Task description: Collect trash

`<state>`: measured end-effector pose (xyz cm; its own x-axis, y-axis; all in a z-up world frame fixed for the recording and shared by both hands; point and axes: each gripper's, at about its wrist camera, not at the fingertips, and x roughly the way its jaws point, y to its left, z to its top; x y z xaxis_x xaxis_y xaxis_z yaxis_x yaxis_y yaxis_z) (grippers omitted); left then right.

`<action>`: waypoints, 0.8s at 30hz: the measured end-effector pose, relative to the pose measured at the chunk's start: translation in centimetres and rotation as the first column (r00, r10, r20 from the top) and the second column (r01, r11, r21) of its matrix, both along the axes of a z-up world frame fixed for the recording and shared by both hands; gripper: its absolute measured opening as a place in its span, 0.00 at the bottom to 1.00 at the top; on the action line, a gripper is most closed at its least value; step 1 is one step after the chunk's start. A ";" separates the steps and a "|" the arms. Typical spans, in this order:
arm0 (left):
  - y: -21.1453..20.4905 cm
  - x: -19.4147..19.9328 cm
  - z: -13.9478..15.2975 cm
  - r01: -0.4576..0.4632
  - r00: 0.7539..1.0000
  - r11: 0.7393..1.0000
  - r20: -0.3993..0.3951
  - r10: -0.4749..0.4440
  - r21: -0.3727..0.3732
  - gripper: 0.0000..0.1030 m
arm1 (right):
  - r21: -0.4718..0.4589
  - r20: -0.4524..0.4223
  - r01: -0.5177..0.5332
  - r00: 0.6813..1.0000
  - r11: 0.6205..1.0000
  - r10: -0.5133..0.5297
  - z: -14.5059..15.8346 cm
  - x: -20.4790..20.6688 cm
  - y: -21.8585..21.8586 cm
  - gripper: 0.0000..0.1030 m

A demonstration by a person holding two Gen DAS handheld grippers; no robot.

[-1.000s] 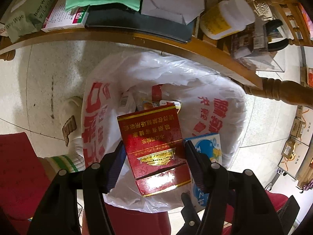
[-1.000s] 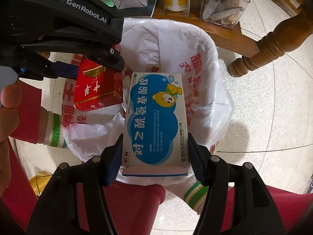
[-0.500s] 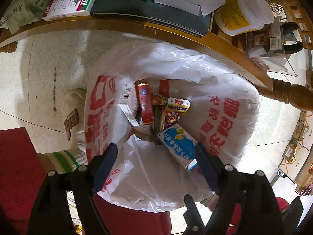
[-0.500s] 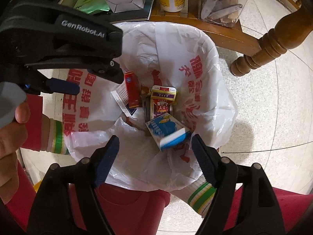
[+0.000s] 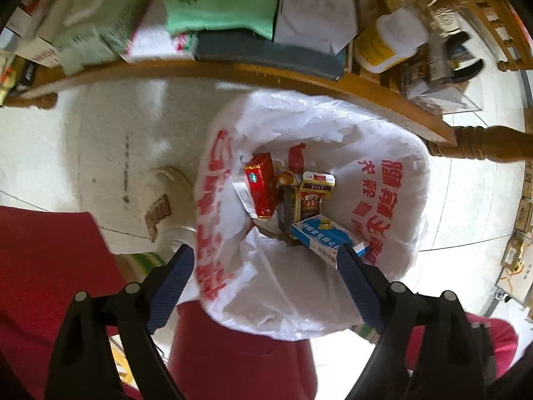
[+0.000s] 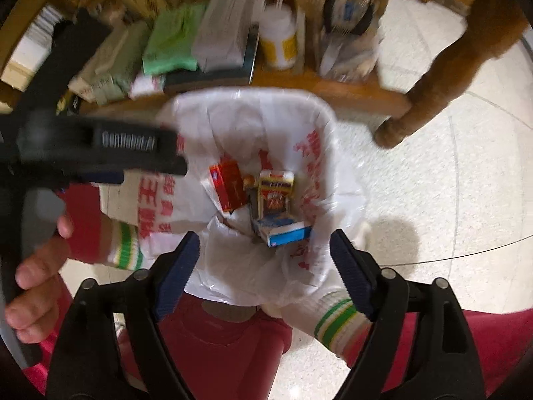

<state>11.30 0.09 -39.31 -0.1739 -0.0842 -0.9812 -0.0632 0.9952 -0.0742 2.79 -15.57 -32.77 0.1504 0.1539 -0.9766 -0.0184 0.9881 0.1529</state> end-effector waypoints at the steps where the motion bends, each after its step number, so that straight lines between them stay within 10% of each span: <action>1: 0.0 -0.3 1.1 0.007 1.000 1.000 0.028 -0.007 0.004 0.83 | 0.000 0.022 0.009 1.000 1.000 -0.009 0.9 -0.2 -0.3 0.78; 11: 1.5 -3.6 11.7 0.036 0.945 0.999 0.325 -0.036 0.005 0.84 | 0.002 0.295 0.047 0.954 0.999 -0.046 12.0 -1.5 -1.0 0.86; 24: 0.8 -8.3 25.2 0.069 0.754 0.997 0.652 -0.077 0.038 0.87 | 0.000 0.535 0.065 0.843 0.998 -0.055 21.9 -6.0 0.7 0.88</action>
<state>2.98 0.90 -14.14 0.5037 -0.0865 -0.8596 0.0690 0.9958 -0.0599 -3.21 -14.90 -10.92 0.6583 0.1115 -0.7445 -0.0328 0.9923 0.1196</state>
